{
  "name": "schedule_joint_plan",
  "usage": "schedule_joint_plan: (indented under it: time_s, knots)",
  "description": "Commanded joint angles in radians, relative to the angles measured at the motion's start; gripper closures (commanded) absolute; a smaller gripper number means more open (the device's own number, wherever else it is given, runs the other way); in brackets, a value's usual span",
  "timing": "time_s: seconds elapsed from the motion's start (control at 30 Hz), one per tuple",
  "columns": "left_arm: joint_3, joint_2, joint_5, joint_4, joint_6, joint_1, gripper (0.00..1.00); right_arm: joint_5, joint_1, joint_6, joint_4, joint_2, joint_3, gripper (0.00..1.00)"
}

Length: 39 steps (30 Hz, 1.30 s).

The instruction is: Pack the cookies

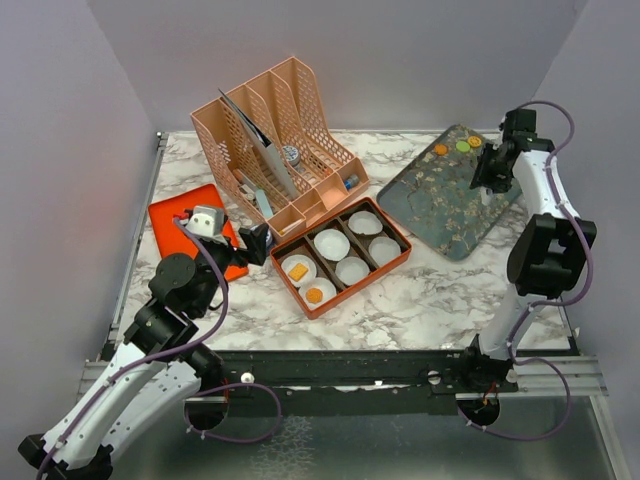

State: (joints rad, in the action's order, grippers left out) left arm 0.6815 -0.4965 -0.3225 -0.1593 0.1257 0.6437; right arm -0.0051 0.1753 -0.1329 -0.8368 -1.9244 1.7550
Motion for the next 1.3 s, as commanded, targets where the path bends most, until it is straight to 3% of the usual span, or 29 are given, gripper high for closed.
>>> schedule_joint_plan:
  time_s: [0.0, 0.47, 0.9, 1.27]
  knots:
    - [-0.009, -0.002, 0.003, 0.019, -0.005, -0.011, 0.01, -0.053, -0.053, -0.019, 0.082, 0.128, -0.117, 0.85]
    - [-0.014, -0.026, 0.021, 0.024, -0.007, -0.049, 0.01, -0.096, -0.291, -0.033, 0.115, 0.416, -0.36, 0.86]
    - [-0.016, -0.039, 0.018, 0.024, -0.006, -0.067, 0.01, -0.114, -0.612, -0.004, 0.097, 0.517, -0.449, 0.86]
    - [-0.016, -0.055, 0.015, 0.021, -0.003, -0.069, 0.01, -0.111, -0.81, 0.011, 0.114, 0.542, -0.547, 0.86]
